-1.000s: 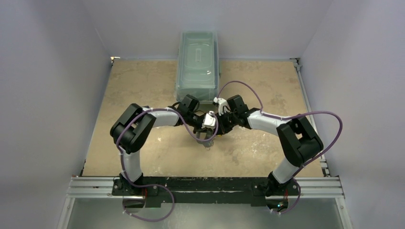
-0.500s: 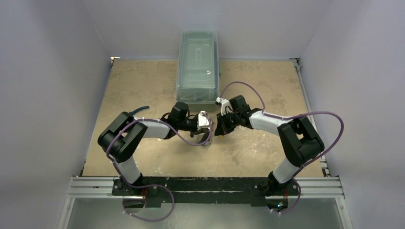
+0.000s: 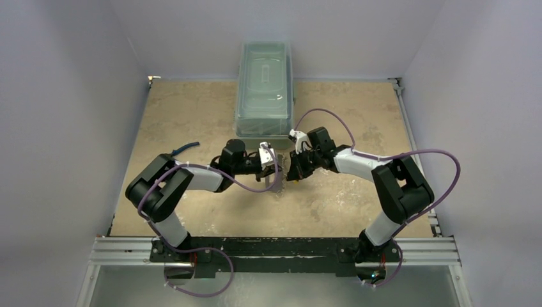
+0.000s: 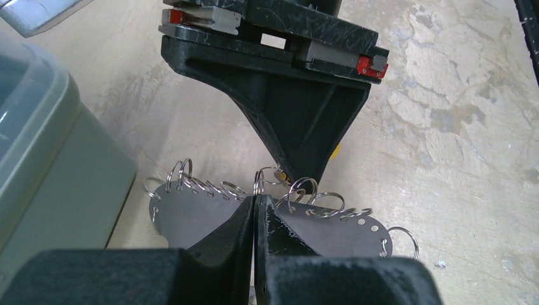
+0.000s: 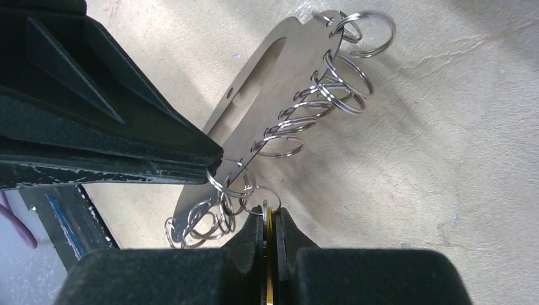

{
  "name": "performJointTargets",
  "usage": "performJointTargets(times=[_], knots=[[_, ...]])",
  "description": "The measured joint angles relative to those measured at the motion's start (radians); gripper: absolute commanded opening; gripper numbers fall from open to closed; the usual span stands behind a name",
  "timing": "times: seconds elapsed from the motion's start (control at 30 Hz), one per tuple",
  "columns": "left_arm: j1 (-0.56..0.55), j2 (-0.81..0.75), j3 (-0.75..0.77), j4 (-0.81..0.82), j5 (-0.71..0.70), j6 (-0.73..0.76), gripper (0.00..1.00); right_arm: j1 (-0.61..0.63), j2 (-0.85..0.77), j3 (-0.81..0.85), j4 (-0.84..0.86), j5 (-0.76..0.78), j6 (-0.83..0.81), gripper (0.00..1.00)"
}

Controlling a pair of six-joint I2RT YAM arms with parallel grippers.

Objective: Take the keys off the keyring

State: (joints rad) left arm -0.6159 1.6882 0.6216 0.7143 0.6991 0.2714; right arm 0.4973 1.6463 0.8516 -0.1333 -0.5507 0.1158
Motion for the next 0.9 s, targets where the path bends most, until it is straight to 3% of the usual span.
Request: performJointTargets(times=[0.6,0.9], knots=[[0.001,0.000,-0.104,0.137,-0.026,-0.002,0.00,0.002,-0.024,-0.005,0.010,-0.010,-0.023,0.00],[-0.002,0.085,-0.126,0.267,-0.070,-0.050,0.00,0.002,-0.023,-0.005,0.014,-0.018,-0.026,0.00]])
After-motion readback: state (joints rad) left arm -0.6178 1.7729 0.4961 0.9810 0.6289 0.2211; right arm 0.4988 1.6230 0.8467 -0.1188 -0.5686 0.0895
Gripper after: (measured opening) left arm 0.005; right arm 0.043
